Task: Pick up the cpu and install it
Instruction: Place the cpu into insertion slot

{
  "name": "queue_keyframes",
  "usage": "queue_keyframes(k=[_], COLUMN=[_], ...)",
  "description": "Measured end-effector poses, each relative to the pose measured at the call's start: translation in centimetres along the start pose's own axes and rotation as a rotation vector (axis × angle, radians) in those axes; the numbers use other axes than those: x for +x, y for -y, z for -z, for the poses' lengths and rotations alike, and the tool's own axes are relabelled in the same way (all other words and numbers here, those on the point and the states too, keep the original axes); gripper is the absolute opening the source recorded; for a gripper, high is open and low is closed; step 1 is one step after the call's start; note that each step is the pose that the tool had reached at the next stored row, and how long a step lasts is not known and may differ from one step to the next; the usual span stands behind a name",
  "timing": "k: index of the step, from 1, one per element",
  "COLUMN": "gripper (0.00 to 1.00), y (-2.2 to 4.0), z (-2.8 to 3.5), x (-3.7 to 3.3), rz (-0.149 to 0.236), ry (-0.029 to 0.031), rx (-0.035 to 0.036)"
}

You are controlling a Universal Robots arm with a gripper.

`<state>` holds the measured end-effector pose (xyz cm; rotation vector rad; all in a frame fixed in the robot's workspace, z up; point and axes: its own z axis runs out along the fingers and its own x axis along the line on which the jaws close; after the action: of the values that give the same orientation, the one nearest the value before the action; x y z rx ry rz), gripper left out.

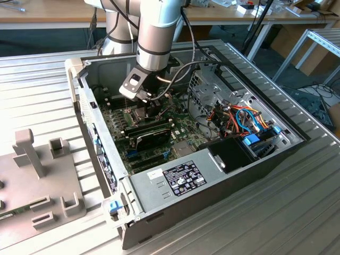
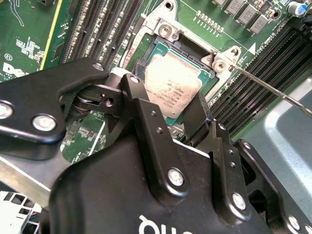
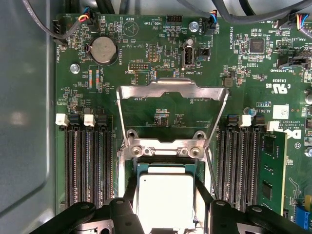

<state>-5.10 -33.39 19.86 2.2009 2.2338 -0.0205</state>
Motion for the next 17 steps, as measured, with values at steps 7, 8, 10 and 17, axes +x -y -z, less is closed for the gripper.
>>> queue_keyframes(k=[7, 8, 10, 17], gripper=[0.55, 0.55, 0.55, 0.55], y=[0.0, 0.0, 0.0, -0.01], z=[-0.17, -0.18, -0.18, -0.2], x=[0.0, 0.0, 0.0, 0.0], rz=[0.0, 0.0, 0.0, 0.0], ry=[-0.0025, -0.0028, -0.0029, -0.003], rx=[0.0003, 0.0001, 0.0001, 0.0])
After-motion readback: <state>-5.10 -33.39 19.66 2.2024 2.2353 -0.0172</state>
